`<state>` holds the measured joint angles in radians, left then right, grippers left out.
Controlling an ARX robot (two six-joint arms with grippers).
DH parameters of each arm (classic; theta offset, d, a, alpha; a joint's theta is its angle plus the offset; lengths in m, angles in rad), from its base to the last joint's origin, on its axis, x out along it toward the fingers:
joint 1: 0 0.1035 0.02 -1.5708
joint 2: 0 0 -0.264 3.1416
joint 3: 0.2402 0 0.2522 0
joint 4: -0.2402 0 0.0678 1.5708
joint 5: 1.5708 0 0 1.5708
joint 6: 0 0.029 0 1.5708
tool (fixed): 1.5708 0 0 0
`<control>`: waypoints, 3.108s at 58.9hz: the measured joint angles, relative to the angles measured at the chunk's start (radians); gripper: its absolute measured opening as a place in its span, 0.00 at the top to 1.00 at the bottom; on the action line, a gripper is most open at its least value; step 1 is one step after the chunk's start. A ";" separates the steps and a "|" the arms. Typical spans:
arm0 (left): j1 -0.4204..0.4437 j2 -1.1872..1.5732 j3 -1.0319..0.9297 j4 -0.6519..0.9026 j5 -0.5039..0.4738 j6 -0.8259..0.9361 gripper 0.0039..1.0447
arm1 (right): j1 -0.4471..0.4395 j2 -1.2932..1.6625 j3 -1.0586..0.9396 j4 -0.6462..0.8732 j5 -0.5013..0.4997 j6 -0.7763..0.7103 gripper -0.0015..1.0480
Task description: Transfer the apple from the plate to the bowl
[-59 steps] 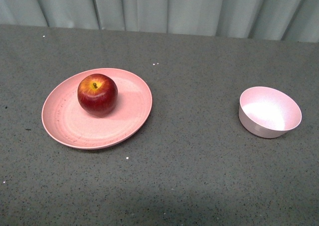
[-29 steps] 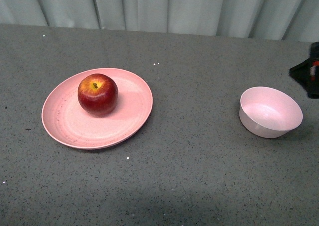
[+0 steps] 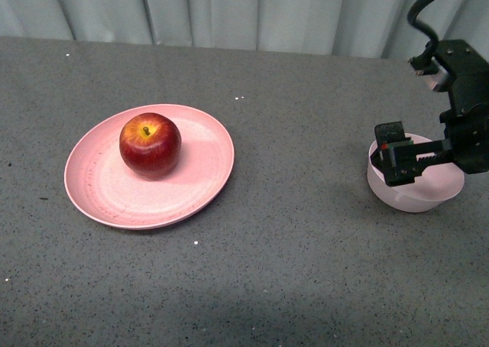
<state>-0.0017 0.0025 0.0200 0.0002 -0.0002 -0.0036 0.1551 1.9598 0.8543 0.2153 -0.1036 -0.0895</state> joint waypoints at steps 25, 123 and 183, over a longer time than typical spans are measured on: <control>0.000 0.000 0.000 0.000 0.000 0.000 0.06 | 0.031 0.166 0.109 -0.026 0.003 -0.016 0.34; 0.000 0.000 0.000 0.000 0.000 0.000 0.06 | 0.325 0.232 0.352 -0.120 -0.100 0.150 0.99; 0.000 0.000 0.000 0.000 0.000 0.000 0.06 | 0.126 -0.265 -0.150 0.298 0.290 0.185 0.09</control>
<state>-0.0017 0.0025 0.0200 0.0002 -0.0002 -0.0040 0.2813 1.6947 0.7048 0.5129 0.1860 0.0952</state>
